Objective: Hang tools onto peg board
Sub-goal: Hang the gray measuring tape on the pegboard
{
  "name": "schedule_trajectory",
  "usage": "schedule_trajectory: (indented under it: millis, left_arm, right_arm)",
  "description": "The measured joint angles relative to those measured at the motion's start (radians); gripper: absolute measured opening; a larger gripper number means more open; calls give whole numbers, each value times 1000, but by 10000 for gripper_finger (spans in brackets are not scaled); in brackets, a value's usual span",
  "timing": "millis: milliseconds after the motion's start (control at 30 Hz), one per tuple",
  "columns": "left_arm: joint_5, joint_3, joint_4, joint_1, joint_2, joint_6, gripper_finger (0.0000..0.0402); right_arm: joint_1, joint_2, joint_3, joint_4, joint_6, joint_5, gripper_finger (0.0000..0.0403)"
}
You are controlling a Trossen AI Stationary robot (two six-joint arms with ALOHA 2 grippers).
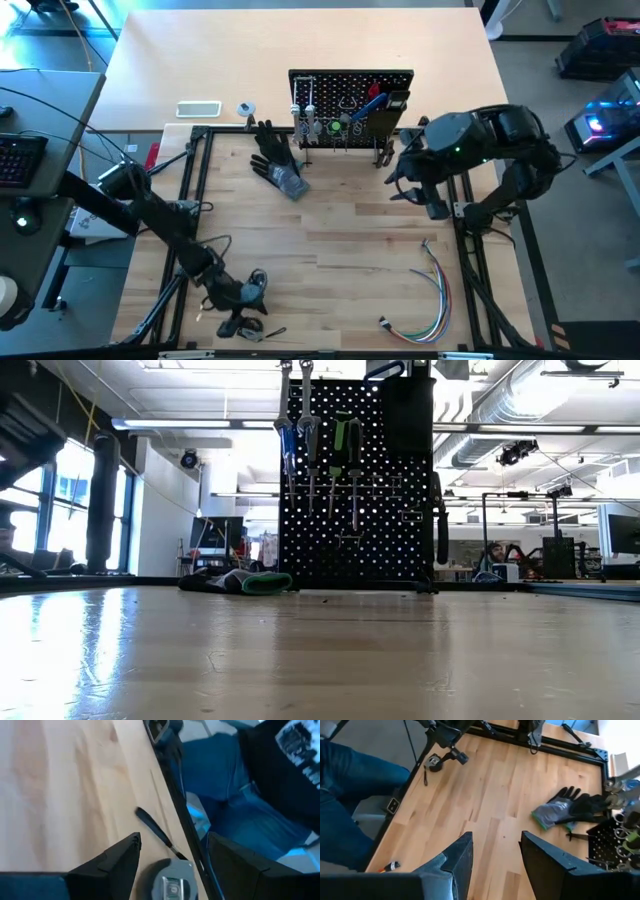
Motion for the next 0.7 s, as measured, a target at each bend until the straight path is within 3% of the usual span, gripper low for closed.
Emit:
schedule_trajectory:
  millis: [700]
  left_arm:
    - [-40, 174, -47, -88, 202, -76, 223]
  right_arm:
    - [69, 146, 0, -29, 0, -9, 158]
